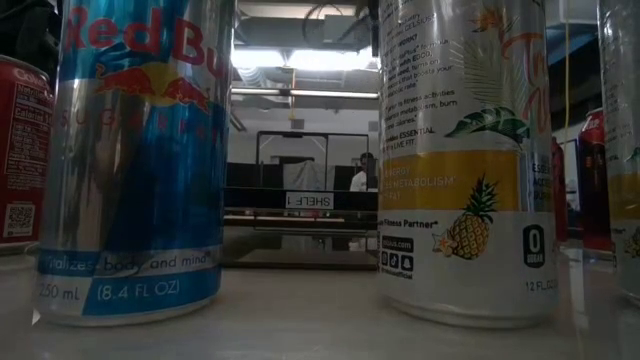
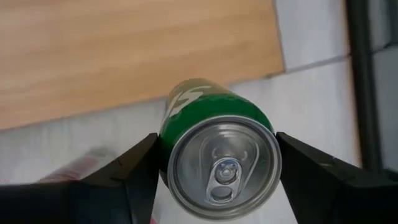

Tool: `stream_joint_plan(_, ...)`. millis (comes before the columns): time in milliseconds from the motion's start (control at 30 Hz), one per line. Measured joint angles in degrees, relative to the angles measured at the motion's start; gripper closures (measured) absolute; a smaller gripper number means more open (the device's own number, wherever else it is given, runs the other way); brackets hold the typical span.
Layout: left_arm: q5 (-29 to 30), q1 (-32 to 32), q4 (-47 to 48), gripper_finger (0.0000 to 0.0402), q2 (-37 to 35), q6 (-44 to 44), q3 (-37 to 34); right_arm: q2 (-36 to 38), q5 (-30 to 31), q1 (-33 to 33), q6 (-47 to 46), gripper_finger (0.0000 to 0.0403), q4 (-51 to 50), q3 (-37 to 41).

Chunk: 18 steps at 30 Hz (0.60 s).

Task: Place canned beverage on shelf
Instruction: Put the right green soda can on the shelf

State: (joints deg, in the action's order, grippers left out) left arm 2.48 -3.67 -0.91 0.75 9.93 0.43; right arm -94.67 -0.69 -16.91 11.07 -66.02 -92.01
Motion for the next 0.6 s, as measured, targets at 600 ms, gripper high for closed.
stream_joint_plan(600, 0.00, -0.01, 0.00, 0.0395, -0.01, -0.02, 0.00, -11.04, 0.08, -2.65, 8.96, 0.0135, 2.58, -12.11)
